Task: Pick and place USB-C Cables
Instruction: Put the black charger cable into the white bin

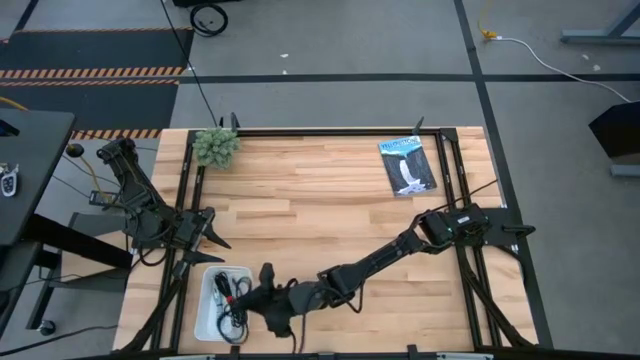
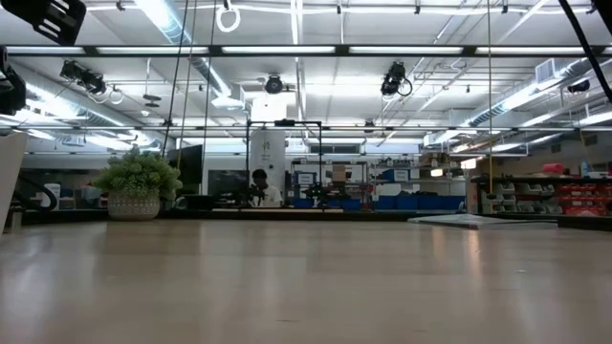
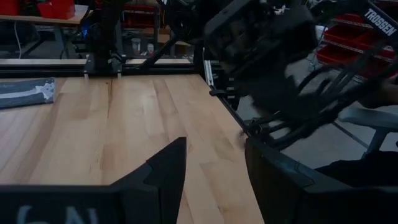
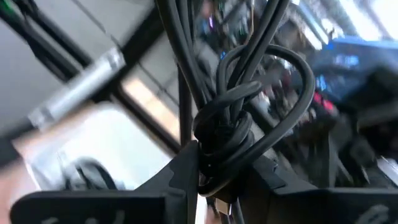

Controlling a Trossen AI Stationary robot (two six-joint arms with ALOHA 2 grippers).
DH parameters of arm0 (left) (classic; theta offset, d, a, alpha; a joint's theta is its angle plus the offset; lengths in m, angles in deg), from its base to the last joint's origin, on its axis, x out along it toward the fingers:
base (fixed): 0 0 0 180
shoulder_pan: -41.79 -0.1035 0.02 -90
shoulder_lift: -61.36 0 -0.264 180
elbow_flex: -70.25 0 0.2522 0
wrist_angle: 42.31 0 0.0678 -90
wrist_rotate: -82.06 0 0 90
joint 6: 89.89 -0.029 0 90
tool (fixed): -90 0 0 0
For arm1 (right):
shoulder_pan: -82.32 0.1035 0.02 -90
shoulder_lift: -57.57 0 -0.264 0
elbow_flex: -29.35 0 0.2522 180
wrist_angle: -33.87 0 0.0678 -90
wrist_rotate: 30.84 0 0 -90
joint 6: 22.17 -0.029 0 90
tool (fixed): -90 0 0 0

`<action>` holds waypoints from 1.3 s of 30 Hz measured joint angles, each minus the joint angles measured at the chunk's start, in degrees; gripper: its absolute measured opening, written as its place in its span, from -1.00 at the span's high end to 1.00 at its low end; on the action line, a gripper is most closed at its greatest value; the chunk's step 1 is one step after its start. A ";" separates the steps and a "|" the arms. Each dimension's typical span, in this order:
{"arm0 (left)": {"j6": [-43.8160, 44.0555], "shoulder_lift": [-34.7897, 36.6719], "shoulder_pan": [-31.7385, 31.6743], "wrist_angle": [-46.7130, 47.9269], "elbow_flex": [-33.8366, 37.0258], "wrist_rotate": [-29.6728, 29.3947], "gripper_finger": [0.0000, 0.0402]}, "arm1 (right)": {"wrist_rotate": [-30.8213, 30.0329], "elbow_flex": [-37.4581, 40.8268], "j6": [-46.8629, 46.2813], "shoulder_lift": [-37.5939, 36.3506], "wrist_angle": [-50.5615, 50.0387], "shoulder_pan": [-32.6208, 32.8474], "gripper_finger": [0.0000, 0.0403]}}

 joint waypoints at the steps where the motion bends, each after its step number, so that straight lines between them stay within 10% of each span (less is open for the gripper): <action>1: 0.00 0.01 -0.01 0.00 0.00 -0.01 0.14 | 1.26 0.00 -0.20 0.00 1.32 0.19 0.56; 26: -0.07 0.01 -0.01 0.66 0.00 -2.37 0.14 | 6.62 -3.12 7.16 0.04 9.36 2.18 0.56; 39: 0.03 -0.01 -0.02 0.91 0.00 -2.36 0.14 | 21.73 -10.19 -4.97 3.41 4.97 -1.93 0.56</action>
